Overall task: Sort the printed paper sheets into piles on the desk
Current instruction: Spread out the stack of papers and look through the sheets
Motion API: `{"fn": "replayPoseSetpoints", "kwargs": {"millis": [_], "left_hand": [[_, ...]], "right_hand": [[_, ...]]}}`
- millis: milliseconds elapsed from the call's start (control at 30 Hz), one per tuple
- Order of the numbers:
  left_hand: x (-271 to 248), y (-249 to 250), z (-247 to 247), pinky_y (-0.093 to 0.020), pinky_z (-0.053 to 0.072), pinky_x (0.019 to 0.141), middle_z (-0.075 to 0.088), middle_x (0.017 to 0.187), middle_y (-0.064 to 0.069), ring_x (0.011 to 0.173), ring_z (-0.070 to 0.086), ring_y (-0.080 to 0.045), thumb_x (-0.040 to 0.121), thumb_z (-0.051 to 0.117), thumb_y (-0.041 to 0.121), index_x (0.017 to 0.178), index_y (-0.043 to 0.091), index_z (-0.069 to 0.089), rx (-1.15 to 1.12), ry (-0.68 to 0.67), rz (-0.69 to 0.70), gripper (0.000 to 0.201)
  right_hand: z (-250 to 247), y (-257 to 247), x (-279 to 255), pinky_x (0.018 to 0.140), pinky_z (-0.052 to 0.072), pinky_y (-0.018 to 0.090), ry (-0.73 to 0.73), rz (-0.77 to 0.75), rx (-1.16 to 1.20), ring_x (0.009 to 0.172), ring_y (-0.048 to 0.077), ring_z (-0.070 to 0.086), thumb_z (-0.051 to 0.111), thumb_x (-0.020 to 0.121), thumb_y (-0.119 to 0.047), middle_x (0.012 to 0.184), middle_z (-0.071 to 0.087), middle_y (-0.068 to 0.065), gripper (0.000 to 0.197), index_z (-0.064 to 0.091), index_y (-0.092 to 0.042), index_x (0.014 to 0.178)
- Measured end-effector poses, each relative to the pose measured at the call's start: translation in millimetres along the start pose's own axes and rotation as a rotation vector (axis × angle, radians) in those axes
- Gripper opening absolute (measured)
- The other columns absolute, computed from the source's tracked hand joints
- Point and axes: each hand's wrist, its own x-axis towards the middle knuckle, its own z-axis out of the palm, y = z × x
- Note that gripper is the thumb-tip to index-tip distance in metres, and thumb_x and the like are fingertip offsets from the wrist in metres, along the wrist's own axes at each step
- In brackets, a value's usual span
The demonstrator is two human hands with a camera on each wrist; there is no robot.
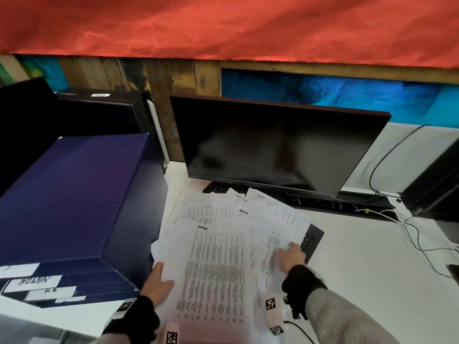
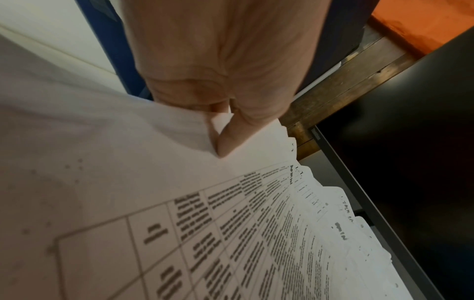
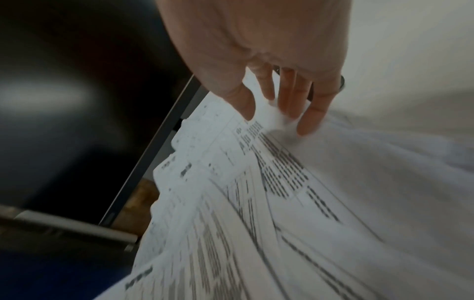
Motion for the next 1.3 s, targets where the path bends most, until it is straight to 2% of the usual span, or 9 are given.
{"fn": "replayPoseSetpoints", "kwargs": {"millis": [267, 400, 500, 600, 700, 867, 1033, 1167, 1300], "left_hand": [[1.4, -9.2, -7.3, -0.039, 0.048, 0.093, 0.065, 0.103, -0.011, 0.097, 0.061, -0.029, 0.075, 0.058, -0.007, 0.110, 0.017, 0.051, 0.030, 0.013, 0.009, 0.042], [-0.7, -9.2, -6.8, -0.036, 0.047, 0.089, 0.065, 0.100, -0.012, 0.095, 0.061, -0.030, 0.076, 0.058, -0.008, 0.108, 0.015, 0.051, 0.025, 0.036, 0.012, 0.040], [-1.0, -10.7, -6.6, -0.038, 0.048, 0.089, 0.066, 0.098, -0.011, 0.093, 0.062, -0.030, 0.076, 0.058, -0.008, 0.105, 0.015, 0.051, 0.024, 0.039, 0.006, 0.037], [3.9, -15.2, -7.1, -0.040, 0.048, 0.090, 0.066, 0.100, -0.013, 0.093, 0.061, -0.031, 0.077, 0.057, -0.008, 0.107, 0.014, 0.051, 0.035, 0.063, 0.005, 0.038], [2.3, -10.3, -4.8, -0.035, 0.045, 0.085, 0.064, 0.100, -0.012, 0.094, 0.059, -0.031, 0.079, 0.055, -0.006, 0.109, 0.014, 0.048, 0.053, 0.110, 0.009, 0.036], [-3.5, 1.9, -2.2, -0.031, 0.038, 0.078, 0.061, 0.101, -0.011, 0.094, 0.054, -0.030, 0.083, 0.050, -0.005, 0.110, 0.013, 0.047, 0.060, 0.154, 0.013, 0.033], [-5.8, 5.4, -2.6, -0.031, 0.037, 0.078, 0.061, 0.100, -0.011, 0.093, 0.053, -0.029, 0.083, 0.046, -0.005, 0.112, 0.014, 0.047, 0.058, 0.139, 0.005, 0.035], [-4.2, 6.4, -3.9, -0.032, 0.042, 0.082, 0.063, 0.101, -0.010, 0.096, 0.056, -0.031, 0.081, 0.046, -0.004, 0.114, 0.015, 0.048, 0.044, 0.098, 0.003, 0.038], [-6.3, 11.6, -4.9, -0.035, 0.047, 0.087, 0.065, 0.101, -0.006, 0.095, 0.059, -0.028, 0.081, 0.048, -0.003, 0.111, 0.022, 0.049, 0.014, 0.047, 0.032, 0.039]], "right_hand": [[-2.2, 7.1, 35.3, 0.094, 0.051, 0.044, -0.030, 0.051, 0.123, 0.110, 0.035, 0.058, 0.061, 0.071, -0.038, 0.124, 0.057, 0.017, 0.062, 0.052, -0.006, 0.124], [-1.3, -6.9, 6.9, 0.083, 0.047, 0.031, 0.045, 0.019, 0.195, 0.091, 0.027, 0.055, 0.066, 0.083, -0.018, 0.099, 0.058, 0.010, 0.027, 0.051, -0.007, 0.102], [-2.2, -15.6, -18.3, 0.056, 0.034, 0.027, 0.137, -0.206, 0.028, 0.062, 0.018, 0.045, 0.060, 0.089, -0.019, 0.066, 0.047, 0.000, 0.028, 0.040, -0.014, 0.071], [-2.0, -12.4, -33.7, 0.050, 0.024, 0.025, 0.082, -0.494, -0.142, 0.053, 0.011, 0.033, 0.057, 0.092, -0.020, 0.059, 0.039, -0.004, 0.034, 0.034, -0.017, 0.067], [-12.0, -5.1, -38.4, 0.050, 0.027, 0.029, 0.058, -0.654, -0.252, 0.053, 0.017, 0.035, 0.050, 0.095, -0.016, 0.057, 0.040, -0.002, 0.032, 0.029, -0.020, 0.071], [-62.1, -38.3, -46.4, 0.064, 0.032, 0.031, 0.481, -0.662, 0.189, 0.068, 0.023, 0.045, 0.042, 0.097, -0.014, 0.072, 0.050, 0.007, 0.010, 0.046, -0.006, 0.093], [-129.7, -83.7, -29.2, 0.085, 0.037, 0.029, 0.759, -0.634, 0.557, 0.096, 0.028, 0.053, 0.039, 0.097, -0.006, 0.104, 0.053, 0.017, 0.023, 0.044, 0.007, 0.115], [-134.2, -86.5, -6.3, 0.084, 0.035, 0.025, 0.649, -0.598, 0.655, 0.087, 0.015, 0.046, 0.039, 0.090, -0.006, 0.097, 0.048, 0.004, 0.012, 0.043, -0.016, 0.096], [-74.4, -58.5, 7.6, 0.085, 0.043, 0.039, 0.317, -0.438, 0.436, 0.092, 0.025, 0.052, 0.043, 0.086, -0.010, 0.097, 0.053, 0.013, 0.010, 0.044, -0.012, 0.096]]}}
